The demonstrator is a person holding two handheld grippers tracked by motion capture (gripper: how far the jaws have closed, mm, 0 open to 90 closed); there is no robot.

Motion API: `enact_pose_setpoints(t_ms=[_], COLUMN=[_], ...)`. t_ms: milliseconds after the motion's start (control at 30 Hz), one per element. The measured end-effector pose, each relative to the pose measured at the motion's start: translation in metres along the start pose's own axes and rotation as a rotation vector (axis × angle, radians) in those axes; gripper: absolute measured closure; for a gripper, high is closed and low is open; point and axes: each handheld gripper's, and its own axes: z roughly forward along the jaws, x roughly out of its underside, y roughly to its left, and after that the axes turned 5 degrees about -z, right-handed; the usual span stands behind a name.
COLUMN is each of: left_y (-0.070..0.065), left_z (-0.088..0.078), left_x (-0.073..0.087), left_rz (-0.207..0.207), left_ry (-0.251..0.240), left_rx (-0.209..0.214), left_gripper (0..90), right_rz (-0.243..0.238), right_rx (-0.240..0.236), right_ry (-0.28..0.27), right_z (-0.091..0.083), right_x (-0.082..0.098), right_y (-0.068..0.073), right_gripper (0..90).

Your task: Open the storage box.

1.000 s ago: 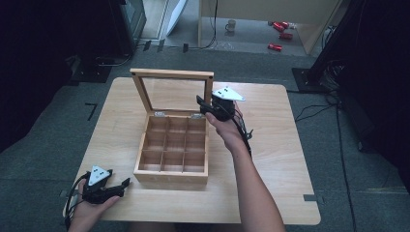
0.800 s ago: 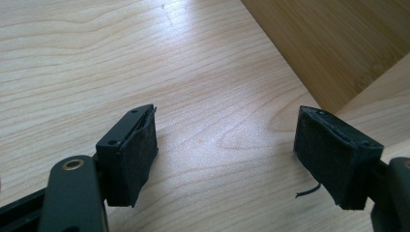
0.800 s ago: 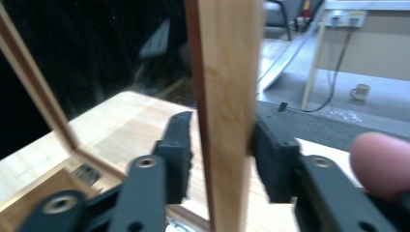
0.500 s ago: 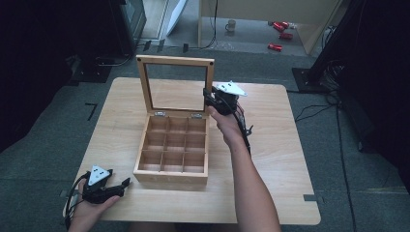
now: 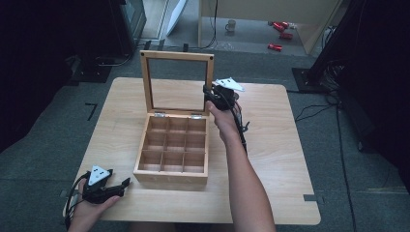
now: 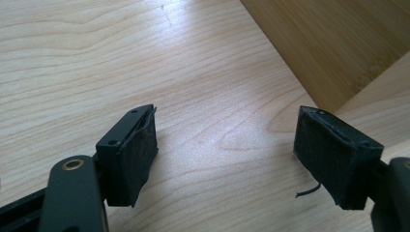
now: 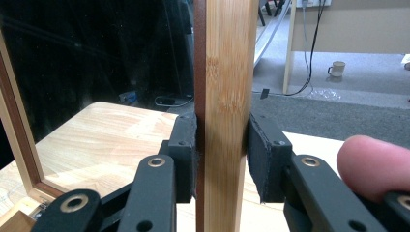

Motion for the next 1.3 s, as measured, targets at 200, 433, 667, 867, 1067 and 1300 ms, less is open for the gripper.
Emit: enact_pose_setpoints(t_ms=[200, 433, 667, 867, 1067, 1300], left_y=[0.000, -0.001, -0.001, -0.001, -0.001, -0.001], left_z=[0.000, 0.000, 0.000, 0.000, 0.000, 0.000], left_x=[0.000, 0.000, 0.000, 0.000, 0.000, 0.000], left_rz=[0.001, -0.001, 0.002, 0.002, 0.002, 0.003], left_ry=[0.000, -0.001, 0.001, 0.001, 0.001, 0.000], left_rx=[-0.001, -0.002, -0.005, -0.004, -0.003, -0.004], left_gripper=[24.0, 24.0, 24.0, 24.0, 24.0, 24.0], right_rz=[0.011, 0.014, 0.020, 0.007, -0.020, -0.057], right_rx=[0.003, 0.006, 0.007, 0.015, -0.010, -0.022], right_ry=[0.011, 0.018, 0.026, 0.041, 0.044, 0.044], right_z=[0.003, 0.005, 0.004, 0.000, -0.009, -0.022], right_x=[-0.001, -0.002, -0.003, -0.006, -0.008, -0.008], right_y=[-0.001, -0.001, -0.001, 0.001, 0.006, 0.010], right_gripper=[67.1, 67.0, 65.8, 39.1, 24.4, 14.1])
